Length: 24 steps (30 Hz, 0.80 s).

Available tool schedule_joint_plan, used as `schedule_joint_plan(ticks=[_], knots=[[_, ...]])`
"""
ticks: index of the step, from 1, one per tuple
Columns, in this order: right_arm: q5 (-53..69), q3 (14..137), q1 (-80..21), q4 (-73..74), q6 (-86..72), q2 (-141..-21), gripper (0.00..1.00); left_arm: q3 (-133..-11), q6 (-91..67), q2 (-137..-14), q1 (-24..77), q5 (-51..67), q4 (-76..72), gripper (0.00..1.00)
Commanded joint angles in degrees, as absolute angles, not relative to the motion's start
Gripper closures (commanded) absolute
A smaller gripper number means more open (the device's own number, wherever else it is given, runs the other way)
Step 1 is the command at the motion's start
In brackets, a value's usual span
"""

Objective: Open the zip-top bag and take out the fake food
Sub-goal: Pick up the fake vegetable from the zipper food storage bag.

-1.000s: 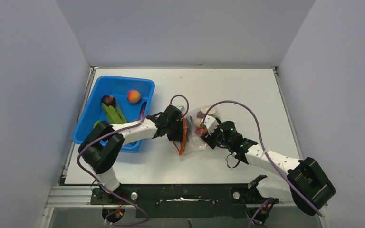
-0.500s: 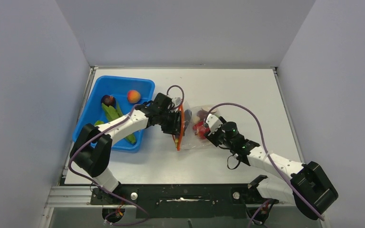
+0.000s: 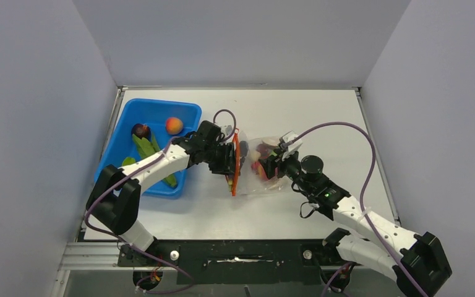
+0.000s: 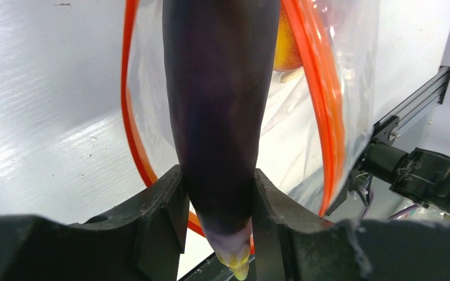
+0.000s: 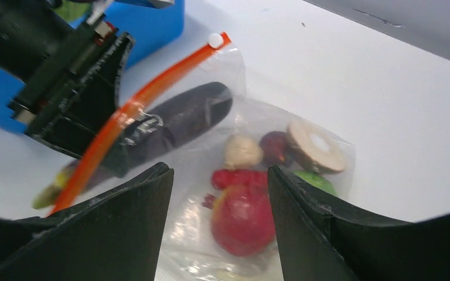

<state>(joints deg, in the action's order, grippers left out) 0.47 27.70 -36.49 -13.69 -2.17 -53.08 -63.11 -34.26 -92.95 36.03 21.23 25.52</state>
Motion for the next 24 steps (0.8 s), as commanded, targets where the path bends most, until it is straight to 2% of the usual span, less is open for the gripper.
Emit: schedule_joint_plan(ticks=[1,6,8,13,17,24], knots=[[-5.0,30.0,-42.4,-21.1,-18.1,-53.8,0.39,-63.0,-36.2,-88.2,34.7,21.2,21.2,1.0],[-28.6,26.4,-57.1,-27.3,-20.3,-54.4,0.36,-62.1,-36.9,-87.1,34.5,21.2,20.8,1.0],[-31.6,26.9,-59.8,-28.4,-19.7,-56.8,0.34,-62.0,-36.9,-87.0,34.5,21.4,20.7,1.0],[-33.4,30.3,-61.1,-26.5,-22.5,-63.1,0.33,-62.1,-36.5,-87.0,34.5,21.3,21.2,1.0],[-35.0,34.0,-60.4,-21.7,-26.7,-66.3,0.39,-61.7,-36.6,-86.4,34.5,21.2,21.3,1.0],[-24.3,38.8,-54.4,-15.0,-35.1,-69.3,0.41,-61.2,-36.6,-86.4,34.6,20.9,21.0,1.0]])
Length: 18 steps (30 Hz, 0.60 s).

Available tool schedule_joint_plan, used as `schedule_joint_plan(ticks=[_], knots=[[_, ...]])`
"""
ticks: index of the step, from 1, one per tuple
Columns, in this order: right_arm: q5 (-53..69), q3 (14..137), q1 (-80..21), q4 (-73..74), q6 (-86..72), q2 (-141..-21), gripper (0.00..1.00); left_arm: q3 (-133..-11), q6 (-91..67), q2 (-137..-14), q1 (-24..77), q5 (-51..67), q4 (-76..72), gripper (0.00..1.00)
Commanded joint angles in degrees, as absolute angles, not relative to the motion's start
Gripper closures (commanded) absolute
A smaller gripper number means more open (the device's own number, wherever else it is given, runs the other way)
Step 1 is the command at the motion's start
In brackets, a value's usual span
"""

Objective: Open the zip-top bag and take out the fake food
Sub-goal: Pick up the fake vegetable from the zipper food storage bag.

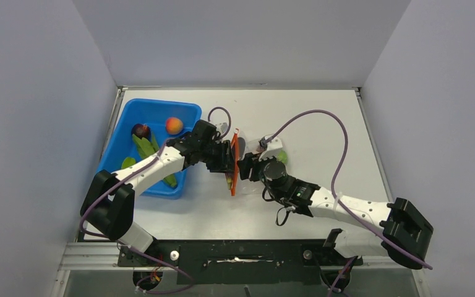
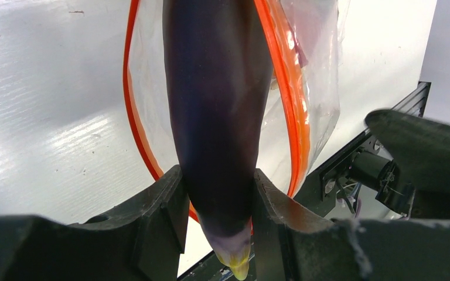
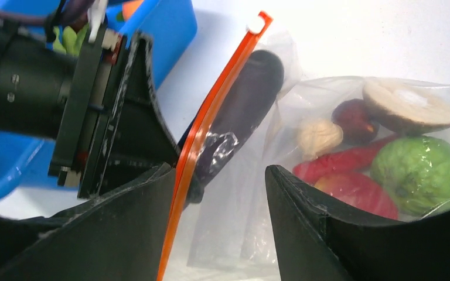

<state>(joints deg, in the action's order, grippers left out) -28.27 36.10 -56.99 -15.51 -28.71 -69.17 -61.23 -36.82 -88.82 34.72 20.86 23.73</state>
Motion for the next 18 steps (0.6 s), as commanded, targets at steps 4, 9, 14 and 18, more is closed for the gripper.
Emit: schedule_joint_plan(ticks=[4,9,14,18], knots=[[-22.7,38.9,-54.0,-14.8,-35.1,-70.1,0.41,-61.3,-36.5,-86.3,34.6,20.8,21.3,1.0],[-20.6,40.7,-52.9,-12.5,-36.0,-71.6,0.41,-61.5,-36.2,-85.7,34.6,20.7,21.7,1.0],[-17.9,42.9,-51.4,-9.8,-36.5,-73.2,0.44,-61.5,-35.8,-85.3,34.6,20.6,22.2,1.0],[-17.1,43.7,-50.9,-8.6,-36.1,-74.4,0.53,-61.5,-35.8,-85.0,34.7,20.5,22.2,1.0]])
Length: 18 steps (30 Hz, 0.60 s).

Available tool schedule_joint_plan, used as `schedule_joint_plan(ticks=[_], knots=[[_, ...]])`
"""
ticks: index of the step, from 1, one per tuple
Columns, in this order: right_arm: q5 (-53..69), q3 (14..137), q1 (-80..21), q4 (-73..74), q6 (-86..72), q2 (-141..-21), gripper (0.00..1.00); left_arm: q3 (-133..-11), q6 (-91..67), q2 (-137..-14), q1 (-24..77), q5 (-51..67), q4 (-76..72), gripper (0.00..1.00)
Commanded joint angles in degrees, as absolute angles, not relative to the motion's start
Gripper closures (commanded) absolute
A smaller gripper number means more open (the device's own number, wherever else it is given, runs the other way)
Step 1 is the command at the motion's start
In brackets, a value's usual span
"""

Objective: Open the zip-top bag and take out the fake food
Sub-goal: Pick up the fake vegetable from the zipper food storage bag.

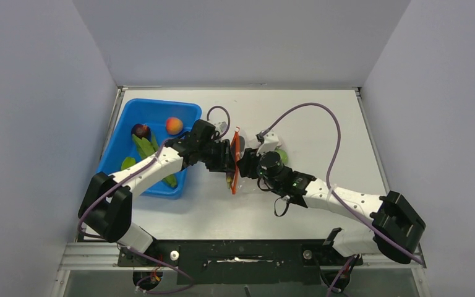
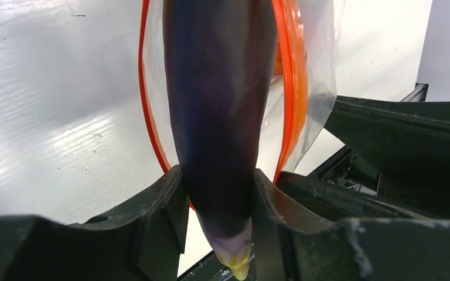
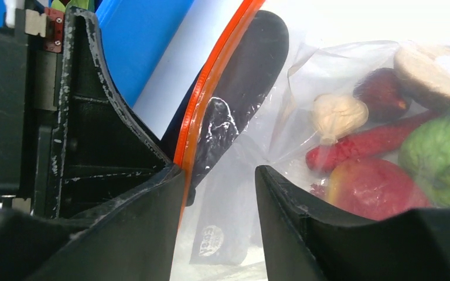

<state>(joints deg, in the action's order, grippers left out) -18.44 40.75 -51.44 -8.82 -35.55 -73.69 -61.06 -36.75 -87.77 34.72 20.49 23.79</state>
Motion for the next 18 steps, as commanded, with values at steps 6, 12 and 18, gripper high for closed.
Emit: schedule_joint_plan(ticks=[6,12,18], knots=[[-17.1,43.3,-49.9,-7.6,-36.5,-74.2,0.71,-61.4,-35.5,-84.9,34.7,20.1,22.8,1.0],[-16.6,43.5,-49.0,-6.5,-36.0,-74.4,0.8,-62.3,-34.4,-85.2,34.7,19.8,24.3,1.0],[-13.2,44.4,-48.3,-6.0,-33.4,-73.7,0.76,-63.8,-31.8,-85.5,34.7,19.9,27.1,1.0]])
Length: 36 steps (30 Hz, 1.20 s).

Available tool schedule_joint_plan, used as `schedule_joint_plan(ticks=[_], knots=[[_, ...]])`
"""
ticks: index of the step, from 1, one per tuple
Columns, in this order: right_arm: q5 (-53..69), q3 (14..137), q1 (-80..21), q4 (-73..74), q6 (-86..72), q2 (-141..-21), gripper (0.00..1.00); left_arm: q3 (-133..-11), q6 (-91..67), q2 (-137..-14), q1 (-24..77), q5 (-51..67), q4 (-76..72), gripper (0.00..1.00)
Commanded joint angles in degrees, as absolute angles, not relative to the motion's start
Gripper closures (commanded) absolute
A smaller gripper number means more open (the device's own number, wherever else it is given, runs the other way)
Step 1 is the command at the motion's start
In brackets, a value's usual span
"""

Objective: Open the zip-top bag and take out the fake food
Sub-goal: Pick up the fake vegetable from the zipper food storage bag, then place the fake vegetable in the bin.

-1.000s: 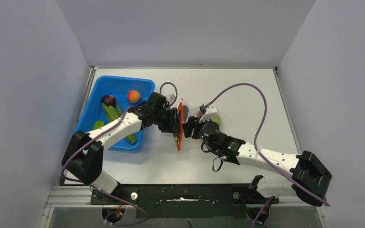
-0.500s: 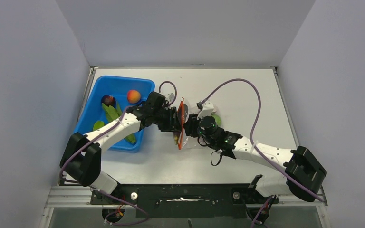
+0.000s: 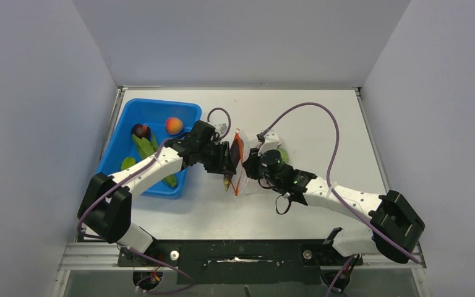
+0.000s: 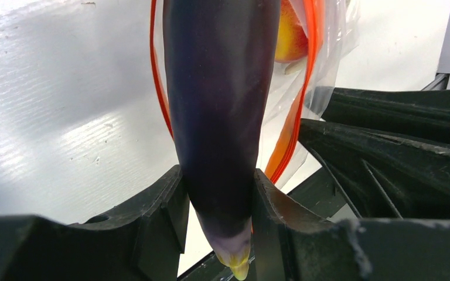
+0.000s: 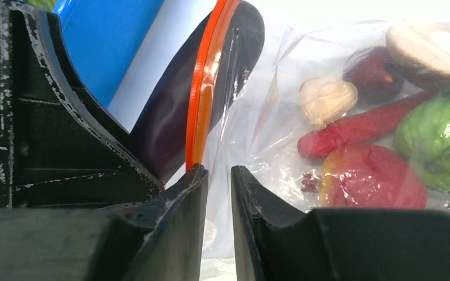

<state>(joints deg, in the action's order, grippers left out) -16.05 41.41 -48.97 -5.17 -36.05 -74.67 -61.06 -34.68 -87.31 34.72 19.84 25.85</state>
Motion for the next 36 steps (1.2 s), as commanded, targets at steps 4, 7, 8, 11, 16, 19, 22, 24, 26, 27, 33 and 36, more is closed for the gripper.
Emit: schedule_joint_plan(ticks=[4,7,8,11,16,19,22,24,26,27,33,36], knots=[[-8.1,46.3,-48.4,-5.5,-32.9,-73.4,0.65,-64.2,-31.1,-85.7,34.7,20.4,27.8,1.0],[-7.6,45.8,-48.4,-6.5,-33.9,-73.9,0.57,-64.6,-31.1,-85.6,34.7,20.4,27.9,1.0],[-7.6,45.8,-48.4,-6.2,-34.1,-74.4,0.56,-64.7,-31.1,-85.7,34.7,20.3,27.9,1.0],[-7.0,46.9,-48.5,-4.2,-34.2,-76.5,0.53,-64.6,-31.1,-85.9,34.7,20.3,28.1,1.0],[-6.8,47.8,-48.4,-3.1,-35.7,-78.8,0.53,-64.8,-31.0,-85.4,34.7,20.3,28.4,1.0],[-6.4,48.5,-48.4,-2.7,-35.4,-79.5,0.58,-65.0,-30.6,-85.1,34.7,20.3,29.0,1.0],[-9.5,49.1,-48.4,-0.8,-35.6,-79.9,0.68,-65.9,-29.3,-85.3,34.6,19.8,31.3,1.0],[-11.7,49.7,-48.0,1.6,-36.3,-80.4,0.72,-66.7,-27.9,-85.5,34.6,19.9,33.6,1.0],[-12.3,49.9,-47.3,3.1,-36.8,-80.7,0.75,-67.6,-26.2,-85.8,34.6,19.7,36.5,1.0],[-12.5,49.8,-46.8,3.5,-37.2,-80.5,0.76,-68.1,-25.3,-86.0,34.6,19.3,38.3,1.0],[-10.9,48.3,-44.5,3.1,-38.5,-80.1,0.8,-70.0,-20.9,-86.3,34.5,17.4,47.8,1.0],[-9.8,48.3,-43.6,3.1,-38.7,-80.3,0.8,-71.7,-19.5,-85.8,34.2,19.2,52.0,1.0]])
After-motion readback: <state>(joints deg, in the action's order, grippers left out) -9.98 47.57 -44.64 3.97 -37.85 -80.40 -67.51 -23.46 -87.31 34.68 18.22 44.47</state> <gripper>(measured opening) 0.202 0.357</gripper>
